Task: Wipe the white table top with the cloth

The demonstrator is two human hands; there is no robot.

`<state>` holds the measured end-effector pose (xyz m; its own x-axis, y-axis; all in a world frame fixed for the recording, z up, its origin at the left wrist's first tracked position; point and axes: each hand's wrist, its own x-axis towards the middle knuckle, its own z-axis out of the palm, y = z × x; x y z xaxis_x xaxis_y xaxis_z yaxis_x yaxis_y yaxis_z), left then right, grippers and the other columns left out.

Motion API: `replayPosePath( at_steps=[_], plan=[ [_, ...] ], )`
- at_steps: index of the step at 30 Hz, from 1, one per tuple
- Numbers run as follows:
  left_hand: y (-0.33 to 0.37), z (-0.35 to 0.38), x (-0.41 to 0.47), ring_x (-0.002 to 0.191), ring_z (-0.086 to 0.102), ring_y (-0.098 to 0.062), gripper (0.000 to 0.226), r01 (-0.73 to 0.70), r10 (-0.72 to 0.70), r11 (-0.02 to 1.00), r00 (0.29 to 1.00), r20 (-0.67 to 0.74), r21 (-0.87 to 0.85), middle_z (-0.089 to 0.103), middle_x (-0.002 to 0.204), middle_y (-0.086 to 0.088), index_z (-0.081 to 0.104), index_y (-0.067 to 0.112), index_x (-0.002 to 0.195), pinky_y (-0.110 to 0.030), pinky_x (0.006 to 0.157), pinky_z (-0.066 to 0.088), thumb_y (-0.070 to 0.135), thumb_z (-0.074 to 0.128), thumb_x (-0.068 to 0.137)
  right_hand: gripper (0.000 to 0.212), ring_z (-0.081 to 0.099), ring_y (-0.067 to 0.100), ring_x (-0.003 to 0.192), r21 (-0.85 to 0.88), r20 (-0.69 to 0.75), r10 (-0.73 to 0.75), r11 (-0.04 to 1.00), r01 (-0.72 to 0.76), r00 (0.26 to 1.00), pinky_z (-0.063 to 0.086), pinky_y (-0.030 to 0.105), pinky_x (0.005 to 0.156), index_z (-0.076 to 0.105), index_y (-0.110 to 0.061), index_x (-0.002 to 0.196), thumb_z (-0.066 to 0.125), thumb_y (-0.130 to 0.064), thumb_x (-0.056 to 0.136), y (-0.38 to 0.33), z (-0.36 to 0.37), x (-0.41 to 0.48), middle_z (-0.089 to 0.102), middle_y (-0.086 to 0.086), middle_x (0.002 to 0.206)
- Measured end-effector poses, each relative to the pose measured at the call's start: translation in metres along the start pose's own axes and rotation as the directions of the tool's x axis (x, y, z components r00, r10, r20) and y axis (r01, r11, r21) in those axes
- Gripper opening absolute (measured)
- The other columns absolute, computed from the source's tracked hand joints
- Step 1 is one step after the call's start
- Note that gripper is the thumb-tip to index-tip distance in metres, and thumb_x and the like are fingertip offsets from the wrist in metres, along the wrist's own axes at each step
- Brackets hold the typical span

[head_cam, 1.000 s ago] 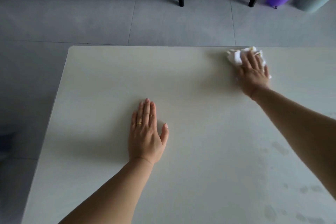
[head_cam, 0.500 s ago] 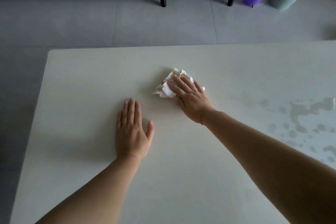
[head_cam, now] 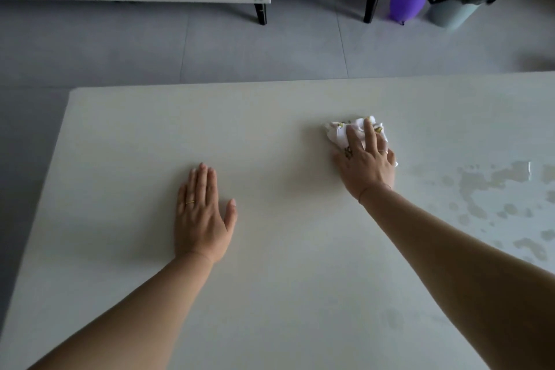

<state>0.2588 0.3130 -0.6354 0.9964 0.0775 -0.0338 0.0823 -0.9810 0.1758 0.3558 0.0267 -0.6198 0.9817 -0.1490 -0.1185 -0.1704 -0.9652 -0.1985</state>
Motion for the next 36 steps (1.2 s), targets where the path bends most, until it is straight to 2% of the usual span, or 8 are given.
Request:
replayPosePath(
  at_steps=[6,12,20,24,27,29,32,36],
  plan=[
    [0.031,-0.004,0.007,0.142,0.025,-0.032,0.076,0.068,-0.069,0.997,0.997,-0.039,-0.025,0.029,0.151,-0.019,0.031,0.0,0.143,-0.048,0.116,0.011,0.044,0.03,0.082,0.057,-0.007,0.023,0.145,-0.003,0.044,-0.067,0.998,0.067,0.997,-0.003,0.042,0.118,0.017,-0.035,0.147,0.032,-0.052,0.094,0.01,0.003,0.007,-0.005,0.005,0.159],
    [0.133,0.013,0.007,0.145,0.017,-0.026,0.074,-0.055,0.058,0.988,0.998,0.015,-0.141,0.02,0.156,-0.012,0.02,0.007,0.148,-0.039,0.118,0.003,0.049,0.026,0.088,0.056,-0.012,0.019,0.145,0.05,0.062,-0.068,0.997,0.065,0.996,-0.008,0.041,0.117,0.008,-0.036,0.149,0.025,-0.047,0.097,0.009,0.01,0.016,-0.008,0.0,0.159],
    [0.143,0.033,0.003,0.143,0.024,-0.028,0.072,-0.006,0.006,0.999,1.0,-0.004,-0.05,0.026,0.154,-0.013,0.029,0.005,0.145,-0.044,0.116,0.014,0.048,0.033,0.088,0.053,-0.012,0.021,0.145,0.152,0.104,-0.113,0.984,0.097,0.988,-0.01,0.046,0.116,0.016,-0.036,0.148,0.026,-0.044,0.097,-0.025,0.006,0.064,-0.003,-0.001,0.16],
    [0.142,0.032,0.002,0.142,0.026,-0.028,0.071,0.0,0.0,0.999,1.0,-0.007,-0.038,0.027,0.154,-0.012,0.03,0.005,0.145,-0.044,0.115,0.017,0.047,0.036,0.088,0.052,-0.008,0.021,0.146,0.094,0.109,-0.429,0.903,0.42,0.897,-0.01,0.046,0.115,0.015,-0.038,0.148,0.026,-0.044,0.097,-0.033,0.01,0.064,0.001,-0.001,0.16],
    [0.143,0.031,0.002,0.142,0.025,-0.028,0.071,0.0,0.0,0.999,1.0,0.003,-0.04,0.027,0.154,-0.012,0.031,0.006,0.145,-0.045,0.115,0.019,0.047,0.036,0.087,0.052,-0.006,0.014,0.146,0.04,0.14,-0.541,0.84,0.542,0.829,-0.008,0.044,0.116,0.012,-0.04,0.148,0.028,-0.041,0.098,-0.003,0.003,0.081,0.001,-0.007,0.159],
    [0.143,0.03,0.002,0.142,0.024,-0.028,0.071,-0.001,0.001,0.999,1.0,0.008,-0.041,0.027,0.154,-0.012,0.031,0.006,0.145,-0.044,0.115,0.018,0.047,0.036,0.087,0.052,-0.007,0.011,0.145,0.031,0.123,-0.468,0.883,0.467,0.875,-0.008,0.044,0.116,0.012,-0.04,0.148,0.028,-0.039,0.099,0.027,-0.006,0.099,0.0,-0.008,0.159],
    [0.144,0.029,0.002,0.143,0.024,-0.026,0.072,0.0,0.0,1.0,1.0,0.001,-0.03,0.026,0.154,-0.011,0.031,0.006,0.145,-0.043,0.115,0.017,0.048,0.036,0.087,0.052,-0.006,0.012,0.146,0.038,0.067,-0.198,0.98,0.196,0.978,-0.007,0.045,0.116,0.014,-0.038,0.148,0.028,-0.038,0.098,0.077,-0.022,0.126,0.0,-0.006,0.16],
    [0.145,0.028,0.002,0.143,0.024,-0.026,0.072,0.007,-0.007,1.0,1.0,-0.003,-0.021,0.026,0.154,-0.011,0.031,0.005,0.145,-0.043,0.115,0.016,0.047,0.036,0.087,0.051,-0.006,0.018,0.146,0.094,0.071,0.084,0.991,-0.09,0.994,-0.006,0.046,0.117,0.016,-0.036,0.148,0.025,-0.038,0.097,0.081,-0.027,0.143,-0.001,-0.002,0.16]
  ],
)
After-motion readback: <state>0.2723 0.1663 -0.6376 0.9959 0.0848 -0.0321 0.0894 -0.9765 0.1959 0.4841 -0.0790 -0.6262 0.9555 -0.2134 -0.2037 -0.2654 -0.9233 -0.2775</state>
